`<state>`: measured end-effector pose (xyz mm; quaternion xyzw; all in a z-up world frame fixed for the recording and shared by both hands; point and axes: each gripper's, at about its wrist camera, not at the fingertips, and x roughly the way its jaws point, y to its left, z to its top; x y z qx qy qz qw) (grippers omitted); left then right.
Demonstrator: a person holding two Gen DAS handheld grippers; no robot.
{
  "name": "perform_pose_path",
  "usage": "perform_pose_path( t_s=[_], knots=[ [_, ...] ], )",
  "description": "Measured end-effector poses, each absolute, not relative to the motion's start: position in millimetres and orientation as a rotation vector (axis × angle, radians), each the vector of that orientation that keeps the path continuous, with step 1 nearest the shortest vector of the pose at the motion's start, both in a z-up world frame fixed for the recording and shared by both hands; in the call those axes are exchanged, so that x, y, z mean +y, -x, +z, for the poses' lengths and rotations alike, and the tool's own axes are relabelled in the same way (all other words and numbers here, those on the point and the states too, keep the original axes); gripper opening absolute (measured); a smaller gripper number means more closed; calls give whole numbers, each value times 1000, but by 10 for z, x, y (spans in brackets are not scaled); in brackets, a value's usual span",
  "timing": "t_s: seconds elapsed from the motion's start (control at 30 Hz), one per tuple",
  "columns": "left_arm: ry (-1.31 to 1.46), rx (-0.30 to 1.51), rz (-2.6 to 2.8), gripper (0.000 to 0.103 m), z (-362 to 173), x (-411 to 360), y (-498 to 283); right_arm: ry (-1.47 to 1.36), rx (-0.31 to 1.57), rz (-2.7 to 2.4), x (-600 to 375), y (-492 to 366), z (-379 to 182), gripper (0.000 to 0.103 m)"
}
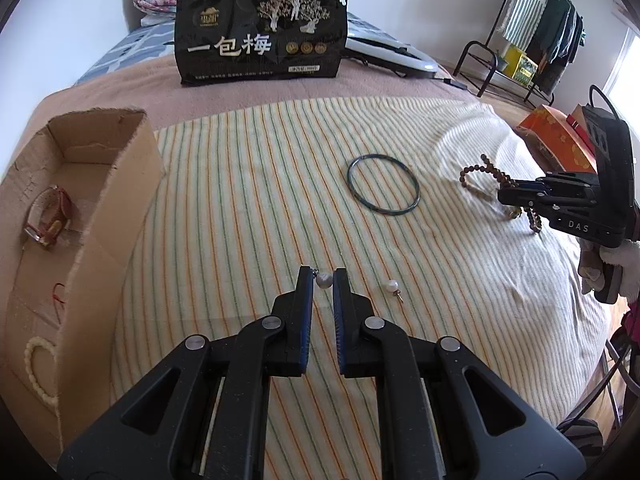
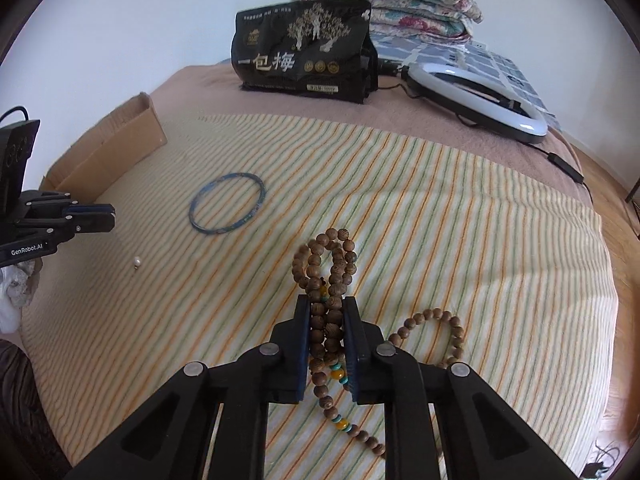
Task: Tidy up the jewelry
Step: 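Carry the earring in the left tool and the prayer beads in the right tool over the box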
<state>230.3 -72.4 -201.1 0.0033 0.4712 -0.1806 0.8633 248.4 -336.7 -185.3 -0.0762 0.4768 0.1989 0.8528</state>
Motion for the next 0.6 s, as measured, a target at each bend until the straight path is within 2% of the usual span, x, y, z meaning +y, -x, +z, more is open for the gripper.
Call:
perform_pose_path(
  t_s=[0.6],
  knots=[
    [59, 871, -347, 8, -1360, -248, -1913, 111, 830, 399, -3126, -1959, -823, 13]
  ],
)
